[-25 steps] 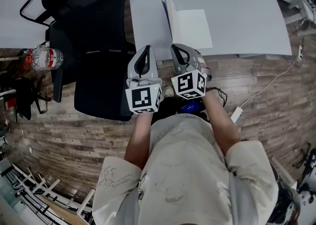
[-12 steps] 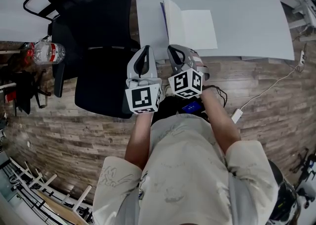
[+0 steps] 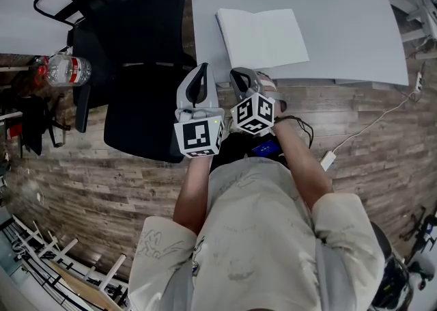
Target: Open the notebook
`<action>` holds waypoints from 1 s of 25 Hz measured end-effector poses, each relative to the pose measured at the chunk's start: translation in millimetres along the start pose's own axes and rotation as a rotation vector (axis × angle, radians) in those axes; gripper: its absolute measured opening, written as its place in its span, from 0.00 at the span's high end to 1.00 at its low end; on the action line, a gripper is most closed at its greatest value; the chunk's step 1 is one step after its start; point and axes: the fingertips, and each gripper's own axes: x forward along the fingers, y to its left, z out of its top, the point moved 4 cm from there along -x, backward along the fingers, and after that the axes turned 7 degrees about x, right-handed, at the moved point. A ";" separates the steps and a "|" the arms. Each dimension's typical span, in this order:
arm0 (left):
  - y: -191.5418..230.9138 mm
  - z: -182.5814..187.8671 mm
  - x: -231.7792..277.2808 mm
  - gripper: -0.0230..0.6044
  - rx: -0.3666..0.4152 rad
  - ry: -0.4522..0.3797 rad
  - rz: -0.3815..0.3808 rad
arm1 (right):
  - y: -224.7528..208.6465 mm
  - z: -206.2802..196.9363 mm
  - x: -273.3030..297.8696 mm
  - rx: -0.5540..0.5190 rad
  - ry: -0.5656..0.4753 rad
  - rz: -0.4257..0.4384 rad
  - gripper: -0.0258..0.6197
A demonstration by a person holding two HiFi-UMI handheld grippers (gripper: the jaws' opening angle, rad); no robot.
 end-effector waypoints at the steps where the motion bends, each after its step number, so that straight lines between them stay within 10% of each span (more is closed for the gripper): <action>1: -0.6 -0.1 0.7 0.94 0.000 0.001 -0.001 | 0.8 -1.6 1.6 -0.001 0.005 0.005 0.95; 25: 26.1 -15.2 -2.6 0.94 -0.010 0.009 -0.006 | 39.4 -25.6 50.4 0.011 0.152 0.089 0.95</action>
